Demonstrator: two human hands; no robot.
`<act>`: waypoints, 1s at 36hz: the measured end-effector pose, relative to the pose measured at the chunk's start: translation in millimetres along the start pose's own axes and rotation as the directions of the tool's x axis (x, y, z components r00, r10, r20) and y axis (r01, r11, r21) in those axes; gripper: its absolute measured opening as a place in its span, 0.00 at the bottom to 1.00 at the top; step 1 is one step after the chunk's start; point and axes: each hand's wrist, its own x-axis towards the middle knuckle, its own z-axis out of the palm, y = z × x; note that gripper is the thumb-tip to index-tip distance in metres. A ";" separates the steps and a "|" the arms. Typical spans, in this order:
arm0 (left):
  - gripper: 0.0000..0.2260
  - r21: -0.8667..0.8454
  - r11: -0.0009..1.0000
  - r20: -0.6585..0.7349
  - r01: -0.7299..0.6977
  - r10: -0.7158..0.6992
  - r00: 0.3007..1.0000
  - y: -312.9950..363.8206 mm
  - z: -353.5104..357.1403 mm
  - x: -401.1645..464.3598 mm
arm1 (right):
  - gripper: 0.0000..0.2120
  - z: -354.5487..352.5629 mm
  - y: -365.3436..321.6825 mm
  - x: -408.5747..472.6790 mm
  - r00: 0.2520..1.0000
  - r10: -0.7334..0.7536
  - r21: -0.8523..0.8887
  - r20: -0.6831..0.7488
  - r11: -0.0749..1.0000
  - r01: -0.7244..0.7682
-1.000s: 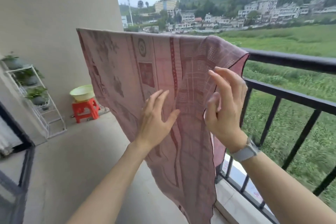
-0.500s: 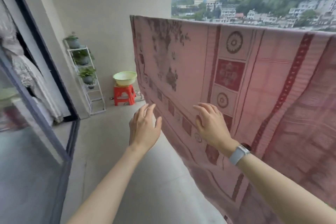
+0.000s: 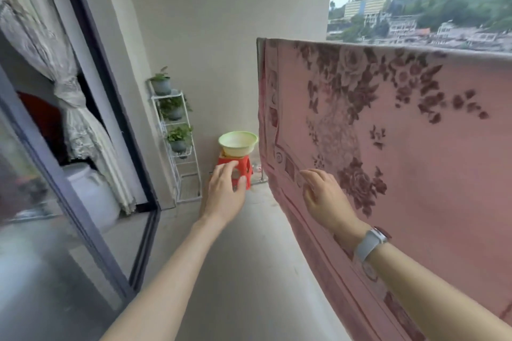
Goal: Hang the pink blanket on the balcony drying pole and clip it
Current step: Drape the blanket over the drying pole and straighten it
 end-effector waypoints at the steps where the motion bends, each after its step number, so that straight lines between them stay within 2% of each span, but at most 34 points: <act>1: 0.18 -0.007 1.000 -0.015 0.006 -0.006 1.000 -8.0 0.0 19.2 | 0.18 7.3 -1.8 24.2 1.000 -0.007 0.006 0.009 1.000 0.007; 8: 0.16 -0.021 1.000 -0.077 0.011 -0.012 0.997 -79.4 4.4 157.4 | 0.18 68.6 -13.0 189.0 0.996 -0.079 -0.006 0.031 0.997 0.079; 13: 0.16 -0.006 0.999 -0.096 -0.051 0.050 0.994 -131.8 17.9 278.2 | 0.18 123.4 -3.4 301.7 0.996 -0.094 -0.054 0.003 0.994 0.094; 18: 0.16 -0.014 0.993 -0.075 -0.113 0.112 0.991 -184.2 30.7 414.4 | 0.16 165.4 7.3 426.8 0.997 -0.049 -0.070 -0.062 0.997 0.044; 23: 0.15 -0.020 0.987 -0.082 -0.160 0.158 0.984 -217.5 41.2 557.1 | 0.18 186.9 18.6 553.8 0.994 -0.004 -0.117 -0.107 0.993 -0.009; 28: 0.14 -0.069 0.968 0.004 -0.241 0.242 0.970 -226.5 84.0 677.4 | 0.18 209.4 47.7 647.8 0.991 0.027 -0.176 -0.128 0.983 -0.049; 36: 0.12 -0.141 0.936 0.046 -0.322 0.331 0.943 -250.6 174.8 860.1 | 0.17 250.8 124.3 817.7 0.973 0.003 -0.227 -0.232 0.972 -0.058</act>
